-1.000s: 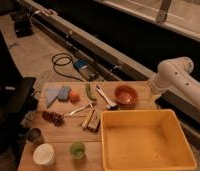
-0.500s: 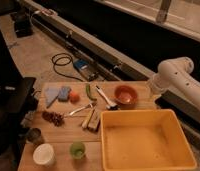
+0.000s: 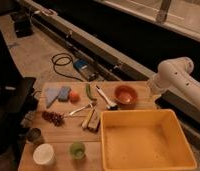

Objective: Place grapes in red bowl

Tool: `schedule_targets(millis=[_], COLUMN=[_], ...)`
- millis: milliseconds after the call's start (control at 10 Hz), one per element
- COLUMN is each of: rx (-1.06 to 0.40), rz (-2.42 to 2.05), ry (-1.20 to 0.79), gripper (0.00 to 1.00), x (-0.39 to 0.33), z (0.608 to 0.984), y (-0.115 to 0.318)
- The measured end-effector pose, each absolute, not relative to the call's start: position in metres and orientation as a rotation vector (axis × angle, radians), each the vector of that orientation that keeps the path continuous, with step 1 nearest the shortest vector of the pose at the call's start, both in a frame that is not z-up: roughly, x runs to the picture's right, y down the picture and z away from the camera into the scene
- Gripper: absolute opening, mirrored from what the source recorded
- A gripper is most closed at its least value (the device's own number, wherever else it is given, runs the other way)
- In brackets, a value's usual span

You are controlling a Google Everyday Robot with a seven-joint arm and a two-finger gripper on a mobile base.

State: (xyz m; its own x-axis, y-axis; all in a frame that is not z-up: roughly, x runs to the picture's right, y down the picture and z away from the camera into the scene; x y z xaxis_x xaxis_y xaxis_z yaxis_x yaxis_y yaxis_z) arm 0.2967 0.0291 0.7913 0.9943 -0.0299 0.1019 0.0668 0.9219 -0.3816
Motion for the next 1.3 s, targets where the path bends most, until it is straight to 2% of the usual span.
schedule_targets(millis=[800, 1100, 1300], rx=[-0.391, -0.359, -0.355], rz=[-0.056, -0.239, -0.384], ry=[-0.096, -0.108, -0.135], gripper=[0.60, 0.60, 0.60], x=[0.297, 0.278, 0.239], z=[0.791, 0.774, 0.757], y=[0.029, 0.012, -0.001])
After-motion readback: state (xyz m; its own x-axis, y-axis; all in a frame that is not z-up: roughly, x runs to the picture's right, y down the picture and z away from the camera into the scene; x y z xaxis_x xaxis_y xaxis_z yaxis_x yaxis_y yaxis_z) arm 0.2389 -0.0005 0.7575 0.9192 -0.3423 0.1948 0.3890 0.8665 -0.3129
